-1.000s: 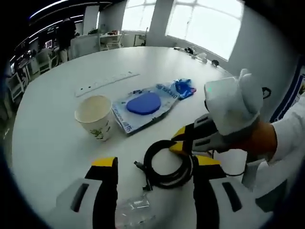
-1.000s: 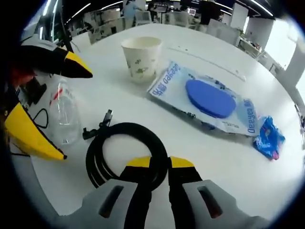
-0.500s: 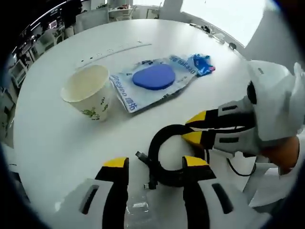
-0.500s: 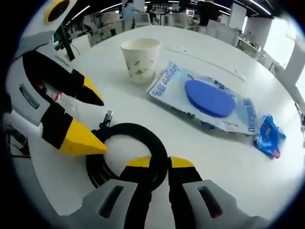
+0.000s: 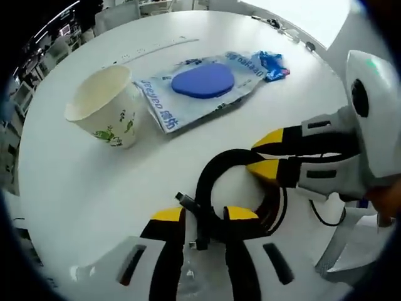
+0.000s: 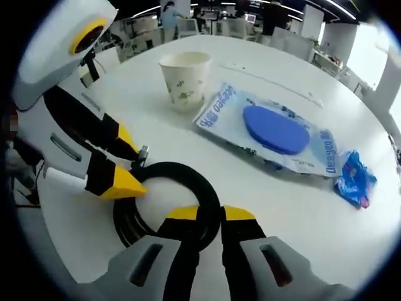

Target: Arrange the tabletop items into an orderly group along one side of the table until the central work area is clear of visible clutter.

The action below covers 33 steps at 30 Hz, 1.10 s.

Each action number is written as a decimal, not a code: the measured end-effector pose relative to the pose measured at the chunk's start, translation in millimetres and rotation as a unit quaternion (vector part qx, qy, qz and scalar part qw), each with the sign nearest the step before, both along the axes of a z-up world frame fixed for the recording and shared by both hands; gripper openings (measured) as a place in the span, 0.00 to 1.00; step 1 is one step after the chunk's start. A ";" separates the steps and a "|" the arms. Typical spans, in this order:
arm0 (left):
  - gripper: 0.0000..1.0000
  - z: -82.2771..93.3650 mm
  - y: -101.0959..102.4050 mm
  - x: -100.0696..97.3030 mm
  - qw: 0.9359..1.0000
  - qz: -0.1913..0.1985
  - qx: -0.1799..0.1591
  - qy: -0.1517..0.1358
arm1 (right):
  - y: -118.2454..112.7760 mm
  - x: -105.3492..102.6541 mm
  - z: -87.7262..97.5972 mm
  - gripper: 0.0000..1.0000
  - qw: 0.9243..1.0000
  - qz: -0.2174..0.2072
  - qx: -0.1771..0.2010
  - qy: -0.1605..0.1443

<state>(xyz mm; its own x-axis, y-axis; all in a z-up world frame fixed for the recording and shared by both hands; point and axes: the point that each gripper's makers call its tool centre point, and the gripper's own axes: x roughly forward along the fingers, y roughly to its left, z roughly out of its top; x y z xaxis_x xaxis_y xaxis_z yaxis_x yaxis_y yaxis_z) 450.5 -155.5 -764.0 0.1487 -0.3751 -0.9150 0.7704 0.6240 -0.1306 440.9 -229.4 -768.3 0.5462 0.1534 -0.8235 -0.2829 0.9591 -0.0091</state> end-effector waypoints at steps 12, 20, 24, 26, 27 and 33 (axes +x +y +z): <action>0.14 -2.2 -4.6 -0.2 1.000 0.015 0.004 0.002 | -1.0 -0.4 0.8 0.06 1.000 -0.008 0.021 -0.007; 0.11 -1.5 -7.1 1.1 0.999 0.040 -0.014 0.010 | -4.0 -2.3 0.9 0.03 0.998 -0.031 0.058 -0.001; 0.10 -0.2 -8.3 0.2 0.998 0.051 -0.022 0.013 | -6.2 -4.8 0.6 0.02 0.996 -0.045 0.078 0.005; 0.10 0.3 -9.8 -1.3 0.998 0.053 -0.025 0.015 | -7.3 -6.7 1.7 0.02 0.996 -0.046 0.082 0.005; 0.09 0.7 -10.5 -2.3 0.998 0.055 -0.027 0.016 | -7.7 -7.9 2.6 0.02 0.996 -0.046 0.082 0.004; 0.09 8.3 -15.8 -8.2 0.998 0.055 -0.039 0.014 | -13.6 -12.4 14.5 0.02 0.996 -0.042 0.080 -0.010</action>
